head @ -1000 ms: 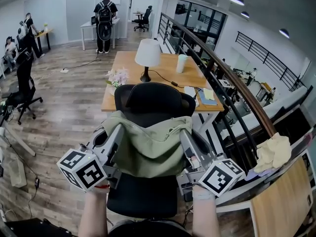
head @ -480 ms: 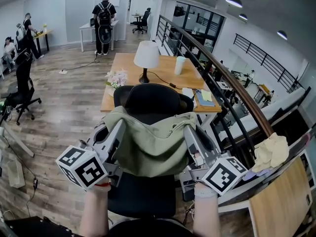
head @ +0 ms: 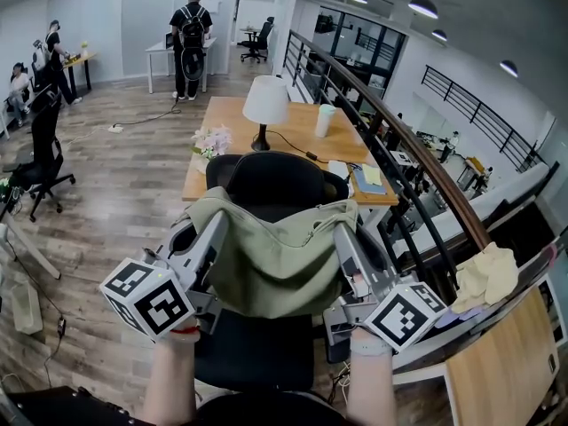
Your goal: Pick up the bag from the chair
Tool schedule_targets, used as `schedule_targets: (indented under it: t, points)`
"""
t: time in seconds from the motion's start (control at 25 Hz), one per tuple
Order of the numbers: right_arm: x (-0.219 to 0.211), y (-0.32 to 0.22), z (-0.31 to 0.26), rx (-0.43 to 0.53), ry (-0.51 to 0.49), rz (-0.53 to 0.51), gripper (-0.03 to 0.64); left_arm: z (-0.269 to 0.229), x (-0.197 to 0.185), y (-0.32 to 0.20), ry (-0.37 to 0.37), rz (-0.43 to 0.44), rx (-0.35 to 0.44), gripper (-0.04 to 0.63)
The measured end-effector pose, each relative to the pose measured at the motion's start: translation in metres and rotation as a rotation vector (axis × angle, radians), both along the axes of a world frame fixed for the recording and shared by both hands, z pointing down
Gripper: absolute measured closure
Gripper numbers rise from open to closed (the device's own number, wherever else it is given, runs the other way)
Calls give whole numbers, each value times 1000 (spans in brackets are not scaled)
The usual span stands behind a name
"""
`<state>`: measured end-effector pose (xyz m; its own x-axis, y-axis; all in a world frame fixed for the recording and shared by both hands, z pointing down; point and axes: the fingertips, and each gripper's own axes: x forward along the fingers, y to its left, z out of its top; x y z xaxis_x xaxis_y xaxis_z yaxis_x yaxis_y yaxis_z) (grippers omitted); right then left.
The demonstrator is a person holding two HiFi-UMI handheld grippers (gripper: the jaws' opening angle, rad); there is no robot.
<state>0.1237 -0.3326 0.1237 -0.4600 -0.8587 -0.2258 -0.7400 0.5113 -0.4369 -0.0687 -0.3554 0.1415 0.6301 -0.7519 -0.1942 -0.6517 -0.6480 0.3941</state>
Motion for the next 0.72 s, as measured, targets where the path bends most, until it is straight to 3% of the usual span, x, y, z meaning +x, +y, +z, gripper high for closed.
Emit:
schedule_targets:
  t: [0.72]
  points:
    - [2,0,7,-17,12,0,526,7,2,0,7,2,-24,580]
